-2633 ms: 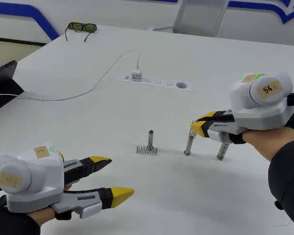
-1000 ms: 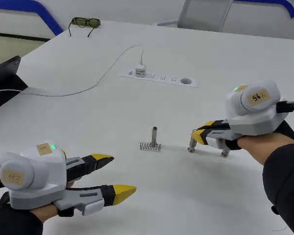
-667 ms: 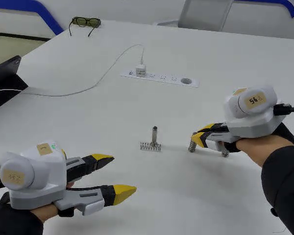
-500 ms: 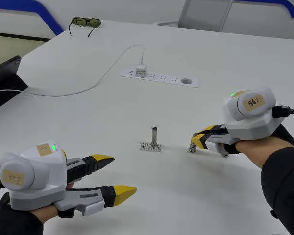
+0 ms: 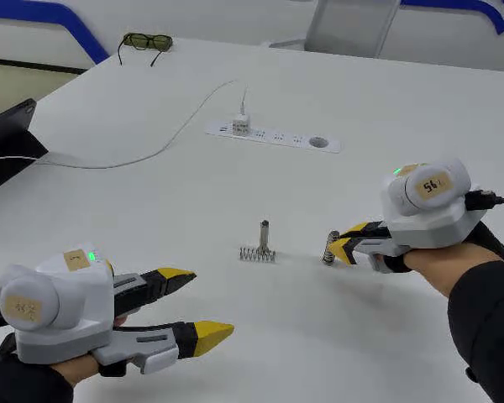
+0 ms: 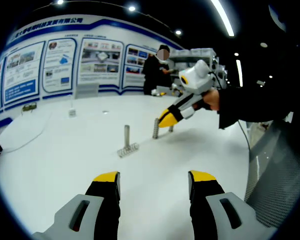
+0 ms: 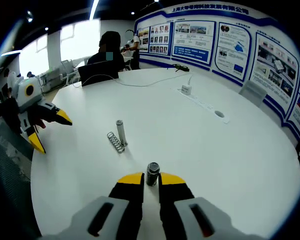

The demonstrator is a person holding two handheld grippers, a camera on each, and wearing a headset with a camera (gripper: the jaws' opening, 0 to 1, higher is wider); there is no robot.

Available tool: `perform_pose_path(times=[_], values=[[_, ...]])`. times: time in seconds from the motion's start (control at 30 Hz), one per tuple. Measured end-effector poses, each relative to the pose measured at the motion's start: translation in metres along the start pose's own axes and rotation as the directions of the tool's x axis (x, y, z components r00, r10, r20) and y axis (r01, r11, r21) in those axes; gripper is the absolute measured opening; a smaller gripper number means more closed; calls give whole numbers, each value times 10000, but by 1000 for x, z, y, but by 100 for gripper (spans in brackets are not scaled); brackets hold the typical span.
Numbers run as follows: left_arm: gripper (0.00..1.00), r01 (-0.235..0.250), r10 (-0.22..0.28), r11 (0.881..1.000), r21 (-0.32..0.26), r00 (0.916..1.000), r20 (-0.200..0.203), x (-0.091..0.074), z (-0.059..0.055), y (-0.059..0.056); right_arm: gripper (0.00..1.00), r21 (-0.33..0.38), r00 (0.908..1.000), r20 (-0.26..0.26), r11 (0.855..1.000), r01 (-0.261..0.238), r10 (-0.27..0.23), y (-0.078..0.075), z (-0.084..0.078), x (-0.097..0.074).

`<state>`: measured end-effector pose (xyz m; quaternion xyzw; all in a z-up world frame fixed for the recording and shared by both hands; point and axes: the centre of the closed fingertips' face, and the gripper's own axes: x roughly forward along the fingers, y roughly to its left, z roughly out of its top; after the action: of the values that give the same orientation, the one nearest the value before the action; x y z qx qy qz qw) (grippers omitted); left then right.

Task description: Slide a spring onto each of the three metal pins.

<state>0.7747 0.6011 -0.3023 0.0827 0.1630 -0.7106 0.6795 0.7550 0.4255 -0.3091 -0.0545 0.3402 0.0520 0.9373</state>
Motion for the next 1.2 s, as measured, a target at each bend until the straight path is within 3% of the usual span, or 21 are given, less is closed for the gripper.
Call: perform_pose_path(times=[0.3,0.73,1.2], values=[[56,32,-32,10000,17,10000,25,0,0,0,12,79,9999,-157,10000,-32,33,4,-11,-1],[56,19,-19,10000,4,10000,73,0,1,-1,12,44,9992,-219,9994,-338,339,23,-14,3],[56,-6,6,10000,-6,10000,65,0,1,-3,13,-316,9973,-100,9968,-728,725,42,-3,11]])
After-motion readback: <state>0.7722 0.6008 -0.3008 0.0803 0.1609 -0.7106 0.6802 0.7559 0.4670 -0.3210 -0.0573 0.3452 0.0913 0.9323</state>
